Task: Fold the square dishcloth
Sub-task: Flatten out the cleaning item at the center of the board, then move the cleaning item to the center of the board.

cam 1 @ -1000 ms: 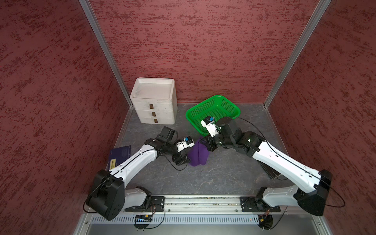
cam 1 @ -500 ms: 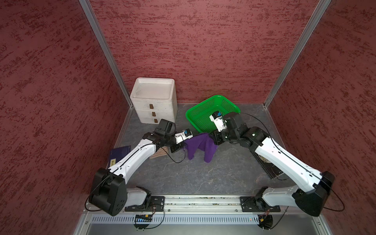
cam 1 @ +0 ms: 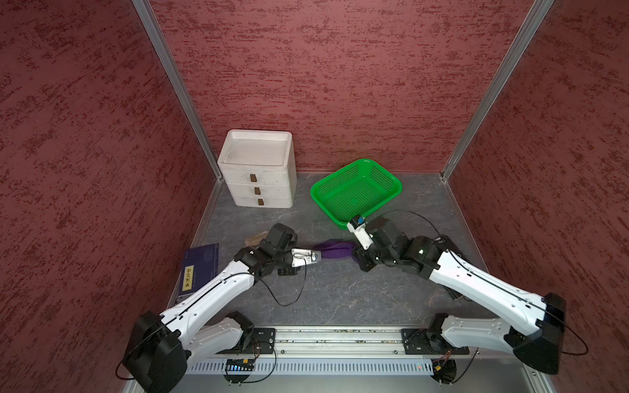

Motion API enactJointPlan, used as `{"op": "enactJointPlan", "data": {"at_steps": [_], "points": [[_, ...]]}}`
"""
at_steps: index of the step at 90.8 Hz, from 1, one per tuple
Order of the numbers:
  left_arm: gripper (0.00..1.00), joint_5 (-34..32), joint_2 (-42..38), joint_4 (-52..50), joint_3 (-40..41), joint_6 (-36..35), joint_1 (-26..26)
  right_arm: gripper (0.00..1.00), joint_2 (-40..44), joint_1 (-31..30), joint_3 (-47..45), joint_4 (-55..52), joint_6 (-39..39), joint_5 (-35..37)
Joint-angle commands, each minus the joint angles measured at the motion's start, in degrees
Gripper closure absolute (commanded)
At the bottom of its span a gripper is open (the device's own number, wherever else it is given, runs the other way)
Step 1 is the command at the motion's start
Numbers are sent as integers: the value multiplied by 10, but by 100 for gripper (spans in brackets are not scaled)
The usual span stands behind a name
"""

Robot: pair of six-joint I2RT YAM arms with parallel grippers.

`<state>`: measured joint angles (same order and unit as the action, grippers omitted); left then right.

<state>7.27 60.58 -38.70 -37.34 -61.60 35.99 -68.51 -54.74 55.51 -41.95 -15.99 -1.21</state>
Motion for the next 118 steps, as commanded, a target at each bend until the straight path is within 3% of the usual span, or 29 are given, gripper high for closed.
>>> {"op": "enactJointPlan", "data": {"at_steps": [1, 6, 9, 17, 32, 40, 47, 74, 98, 118], "points": [[44, -18, -16, -153, 46, 17, 38, 70, -6, -87, -103, 45, -104, -38], [36, -16, -21, -183, 46, 32, 50, 47, -8, -113, -128, 64, -131, -52], [33, -16, -25, -198, 40, 38, 50, 41, -4, -119, -139, 74, -140, -63], [25, -4, -41, -231, -4, 39, 42, 34, 28, -118, -137, 75, -147, -71], [25, 30, -32, -214, -75, 34, 11, 28, 81, -72, -107, 77, -140, -57], [31, 24, 16, -105, -82, 42, -4, 32, 55, -3, -121, 71, -180, -17], [35, 26, 79, -7, -92, 67, -4, 40, 28, 50, -147, 89, -218, 1], [41, 3, 306, 152, -173, 111, 42, 60, -48, 86, -197, 135, -269, 56], [41, -80, 427, 199, -210, 89, 45, 64, -160, 114, -167, 208, -233, 39], [40, -131, 421, 200, -171, 32, -35, 58, -249, 132, -79, 255, -156, -9]]}}
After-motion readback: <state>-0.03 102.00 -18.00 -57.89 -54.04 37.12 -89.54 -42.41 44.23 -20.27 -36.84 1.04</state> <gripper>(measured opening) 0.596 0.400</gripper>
